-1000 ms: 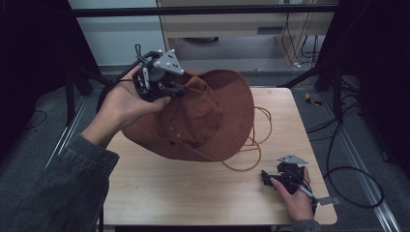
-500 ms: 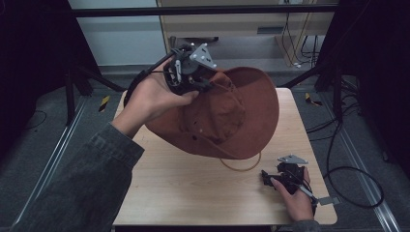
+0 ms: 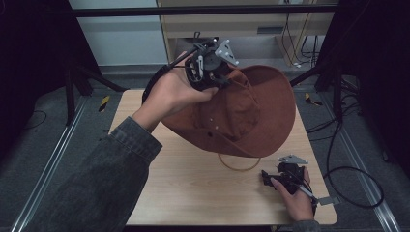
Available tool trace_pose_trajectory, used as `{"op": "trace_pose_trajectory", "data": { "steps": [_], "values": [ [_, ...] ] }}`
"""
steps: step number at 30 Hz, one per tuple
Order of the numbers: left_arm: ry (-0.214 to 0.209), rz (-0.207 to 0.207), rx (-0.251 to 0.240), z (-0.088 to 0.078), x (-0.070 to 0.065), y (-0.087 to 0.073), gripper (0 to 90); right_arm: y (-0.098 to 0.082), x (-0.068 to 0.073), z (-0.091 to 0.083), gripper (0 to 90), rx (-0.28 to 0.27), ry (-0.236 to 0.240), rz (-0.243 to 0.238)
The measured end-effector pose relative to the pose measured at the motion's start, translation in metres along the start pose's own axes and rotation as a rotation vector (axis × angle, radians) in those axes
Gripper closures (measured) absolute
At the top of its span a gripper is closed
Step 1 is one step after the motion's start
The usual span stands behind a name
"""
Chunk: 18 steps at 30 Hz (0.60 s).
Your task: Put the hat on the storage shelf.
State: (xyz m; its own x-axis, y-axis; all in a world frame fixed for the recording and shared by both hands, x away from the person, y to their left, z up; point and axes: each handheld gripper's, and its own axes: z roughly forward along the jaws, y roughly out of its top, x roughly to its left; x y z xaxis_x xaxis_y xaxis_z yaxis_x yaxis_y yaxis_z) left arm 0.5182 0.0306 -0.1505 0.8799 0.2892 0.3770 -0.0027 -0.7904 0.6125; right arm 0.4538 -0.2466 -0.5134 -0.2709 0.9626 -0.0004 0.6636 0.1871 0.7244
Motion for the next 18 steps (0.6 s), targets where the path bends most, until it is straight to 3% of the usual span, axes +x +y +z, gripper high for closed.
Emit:
{"op": "trace_pose_trajectory", "data": {
  "steps": [18],
  "values": [
    [-0.044, 0.010, -0.001, 0.043, -0.001, 0.027, 89.0, 0.000, -0.001, 0.000, 0.4, -0.005, -0.002, -0.015]
  ]
}}
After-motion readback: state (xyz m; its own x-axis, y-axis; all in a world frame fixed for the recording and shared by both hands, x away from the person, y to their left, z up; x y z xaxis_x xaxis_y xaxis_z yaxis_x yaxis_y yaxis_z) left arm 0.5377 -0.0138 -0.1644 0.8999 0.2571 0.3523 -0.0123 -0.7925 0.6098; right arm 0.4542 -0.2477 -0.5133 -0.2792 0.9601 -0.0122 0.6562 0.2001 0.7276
